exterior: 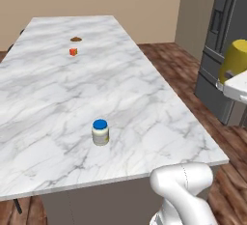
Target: Move the mayonnaise and mustard from the cabinet to the dining counter.
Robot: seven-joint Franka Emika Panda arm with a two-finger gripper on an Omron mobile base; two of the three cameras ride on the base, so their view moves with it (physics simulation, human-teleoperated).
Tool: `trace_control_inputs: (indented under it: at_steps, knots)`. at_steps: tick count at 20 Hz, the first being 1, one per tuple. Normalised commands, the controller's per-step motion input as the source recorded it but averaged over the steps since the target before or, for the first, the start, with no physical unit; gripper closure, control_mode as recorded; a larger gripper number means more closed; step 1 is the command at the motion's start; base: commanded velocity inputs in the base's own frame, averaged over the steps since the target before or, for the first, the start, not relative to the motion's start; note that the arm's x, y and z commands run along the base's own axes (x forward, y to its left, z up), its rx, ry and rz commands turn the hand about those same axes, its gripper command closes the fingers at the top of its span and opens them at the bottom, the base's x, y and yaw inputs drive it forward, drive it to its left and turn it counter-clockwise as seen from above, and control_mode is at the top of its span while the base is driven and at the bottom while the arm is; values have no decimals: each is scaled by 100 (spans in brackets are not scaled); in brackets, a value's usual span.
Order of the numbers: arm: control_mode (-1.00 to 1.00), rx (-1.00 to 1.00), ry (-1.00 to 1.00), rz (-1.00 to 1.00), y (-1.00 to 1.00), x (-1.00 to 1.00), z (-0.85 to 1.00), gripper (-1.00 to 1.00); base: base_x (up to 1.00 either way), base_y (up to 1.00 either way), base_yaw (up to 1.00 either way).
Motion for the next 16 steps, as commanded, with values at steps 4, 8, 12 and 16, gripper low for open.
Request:
trace_control_inputs:
  at_steps: [4, 8, 12, 16]
  knots:
    - [-100, 0, 18, 8, -1, 89, -20, 100, 0, 0, 0]
    - [-100, -1, 16, 17, -7, 84, -27, 100, 0, 0, 0]
    - [-100, -4, 14, 29, -22, 86, -44, 100, 0, 0, 0]
    - [-100, -5, 11, 46, -40, 75, -63, 100, 0, 0, 0]
